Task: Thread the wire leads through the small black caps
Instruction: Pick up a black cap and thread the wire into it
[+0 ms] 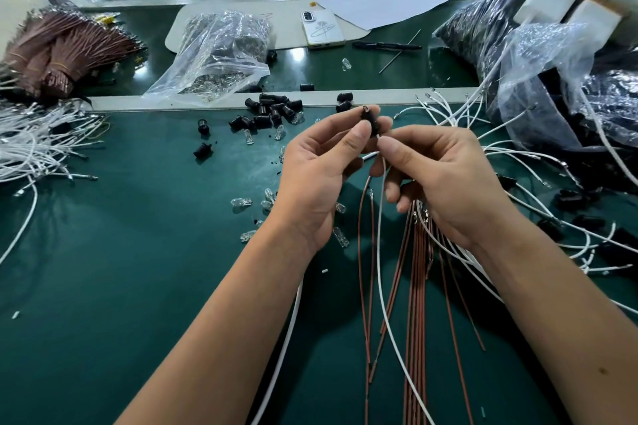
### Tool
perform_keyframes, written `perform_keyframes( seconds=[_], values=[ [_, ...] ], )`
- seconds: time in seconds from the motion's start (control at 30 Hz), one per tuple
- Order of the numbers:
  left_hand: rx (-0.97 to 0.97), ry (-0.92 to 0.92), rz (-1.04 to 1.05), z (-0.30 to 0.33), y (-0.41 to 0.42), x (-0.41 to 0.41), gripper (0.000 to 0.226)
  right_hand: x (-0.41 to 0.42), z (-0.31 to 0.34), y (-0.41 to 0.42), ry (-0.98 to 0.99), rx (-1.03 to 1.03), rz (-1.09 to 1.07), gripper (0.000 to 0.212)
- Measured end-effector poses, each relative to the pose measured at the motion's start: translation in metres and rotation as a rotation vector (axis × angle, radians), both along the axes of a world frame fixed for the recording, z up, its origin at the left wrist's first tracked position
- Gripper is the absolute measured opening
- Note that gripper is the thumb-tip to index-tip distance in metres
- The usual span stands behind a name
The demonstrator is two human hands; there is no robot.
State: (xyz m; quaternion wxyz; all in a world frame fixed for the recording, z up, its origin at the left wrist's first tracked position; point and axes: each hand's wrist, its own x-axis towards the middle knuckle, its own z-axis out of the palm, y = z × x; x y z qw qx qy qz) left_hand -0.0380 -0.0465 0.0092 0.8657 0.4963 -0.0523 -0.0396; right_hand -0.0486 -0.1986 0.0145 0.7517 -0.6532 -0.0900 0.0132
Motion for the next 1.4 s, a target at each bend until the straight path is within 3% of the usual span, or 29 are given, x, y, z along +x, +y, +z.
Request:
perform_keyframes(
  seconds=[0.63,0.83,1.4],
  values=[
    [0.017,-0.220,-0.044,0.0018,0.0031,0.0000,0.023,0.0005,0.0006,0.0004,-0.151,-0.013,-0.041,0.008],
    [0.112,-0.291,0.031,0.0024,0.0028,-0.0002,0.026,0.0002,-0.0001,-0.0002,-0.173,-0.080,-0.032,0.022],
    [0.073,-0.330,0.029,0.0068,0.0037,-0.0029,0.025,-0.0012,-0.0003,0.0023,-0.239,-0.087,-0.001,0.010]
  ],
)
